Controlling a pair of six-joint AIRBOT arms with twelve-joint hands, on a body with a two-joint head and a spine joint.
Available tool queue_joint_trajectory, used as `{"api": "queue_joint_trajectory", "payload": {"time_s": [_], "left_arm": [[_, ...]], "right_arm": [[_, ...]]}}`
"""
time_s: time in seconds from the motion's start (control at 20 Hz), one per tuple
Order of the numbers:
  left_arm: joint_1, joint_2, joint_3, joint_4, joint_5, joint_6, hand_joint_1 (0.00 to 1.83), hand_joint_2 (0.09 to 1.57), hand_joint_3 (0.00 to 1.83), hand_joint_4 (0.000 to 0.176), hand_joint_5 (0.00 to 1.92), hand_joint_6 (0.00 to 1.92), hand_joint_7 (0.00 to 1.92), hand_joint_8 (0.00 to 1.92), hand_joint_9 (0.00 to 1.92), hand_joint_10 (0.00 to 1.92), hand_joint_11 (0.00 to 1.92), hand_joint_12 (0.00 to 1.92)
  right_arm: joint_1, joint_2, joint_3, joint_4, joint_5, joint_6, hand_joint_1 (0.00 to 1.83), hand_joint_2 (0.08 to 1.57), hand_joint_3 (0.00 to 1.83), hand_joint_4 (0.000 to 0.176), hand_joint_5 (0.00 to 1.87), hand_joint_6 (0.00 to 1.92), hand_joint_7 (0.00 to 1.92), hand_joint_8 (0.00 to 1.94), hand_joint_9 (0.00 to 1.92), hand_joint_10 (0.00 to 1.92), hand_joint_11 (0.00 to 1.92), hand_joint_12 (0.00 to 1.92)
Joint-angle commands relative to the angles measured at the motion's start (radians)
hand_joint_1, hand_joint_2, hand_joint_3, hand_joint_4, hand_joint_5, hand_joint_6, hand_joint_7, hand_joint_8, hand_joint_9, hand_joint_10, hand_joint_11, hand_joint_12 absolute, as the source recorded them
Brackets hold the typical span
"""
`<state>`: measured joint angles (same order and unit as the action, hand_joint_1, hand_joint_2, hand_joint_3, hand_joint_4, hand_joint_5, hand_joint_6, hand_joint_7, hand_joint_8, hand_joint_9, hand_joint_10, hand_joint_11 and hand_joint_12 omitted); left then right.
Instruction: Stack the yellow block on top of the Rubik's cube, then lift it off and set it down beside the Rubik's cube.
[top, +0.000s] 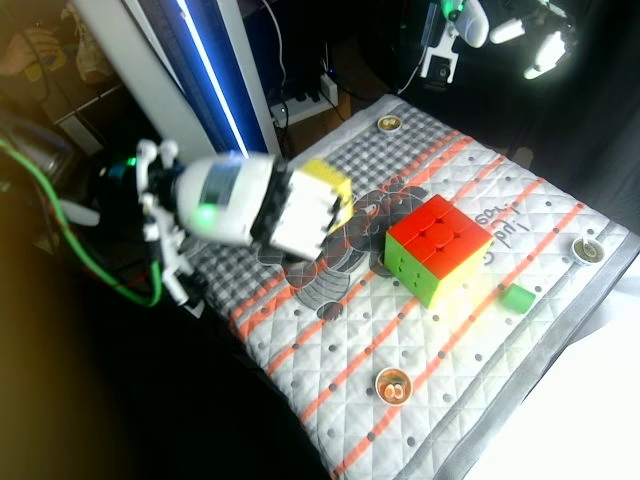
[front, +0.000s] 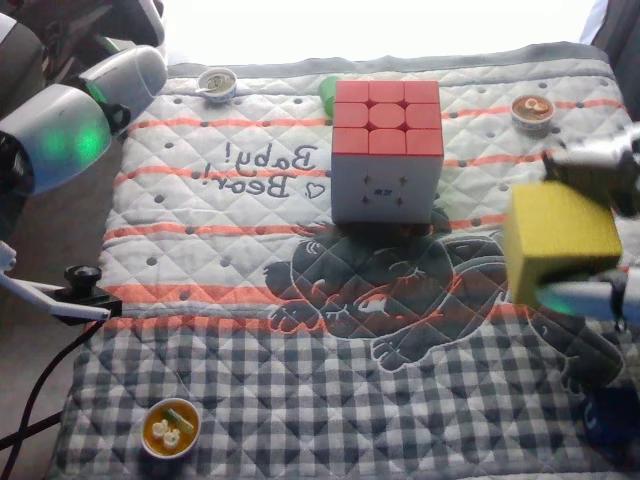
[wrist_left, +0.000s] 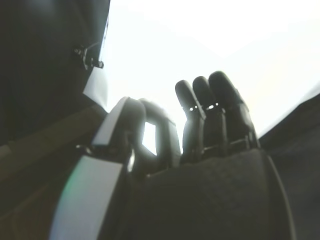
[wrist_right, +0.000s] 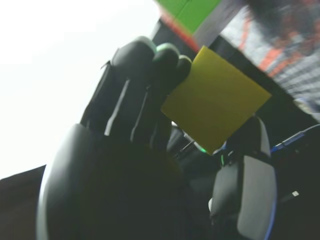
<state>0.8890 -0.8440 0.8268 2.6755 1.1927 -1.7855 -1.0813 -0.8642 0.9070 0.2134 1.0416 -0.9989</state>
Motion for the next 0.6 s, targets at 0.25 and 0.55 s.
{"api": "queue_joint_trajectory", "payload": {"time_s": [0.25, 0.55], "left_arm": [[-0.011, -0.004, -0.002, 0.035, 0.133, -0.010, 0.73, 1.42, 0.00, 0.105, 0.46, 1.74, 0.21, 0.97, 0.05, 1.23, 0.00, 1.77], [-0.009, -0.005, -0.005, 0.033, 0.139, -0.010, 0.76, 1.42, 0.00, 0.054, 0.46, 1.75, 0.23, 0.92, 0.06, 1.15, 0.00, 1.69]], "right_arm": [[-0.059, -0.061, 0.001, 0.042, 0.059, 0.004, 1.33, 1.21, 0.00, 0.000, 0.66, 1.32, 0.85, 1.26, 0.82, 1.42, 0.74, 1.72], [-0.082, -0.080, -0.009, 0.055, 0.046, 0.004, 0.91, 1.04, 0.00, 0.000, 0.30, 0.86, 0.32, 1.01, 0.23, 1.30, 0.07, 1.75]]}}
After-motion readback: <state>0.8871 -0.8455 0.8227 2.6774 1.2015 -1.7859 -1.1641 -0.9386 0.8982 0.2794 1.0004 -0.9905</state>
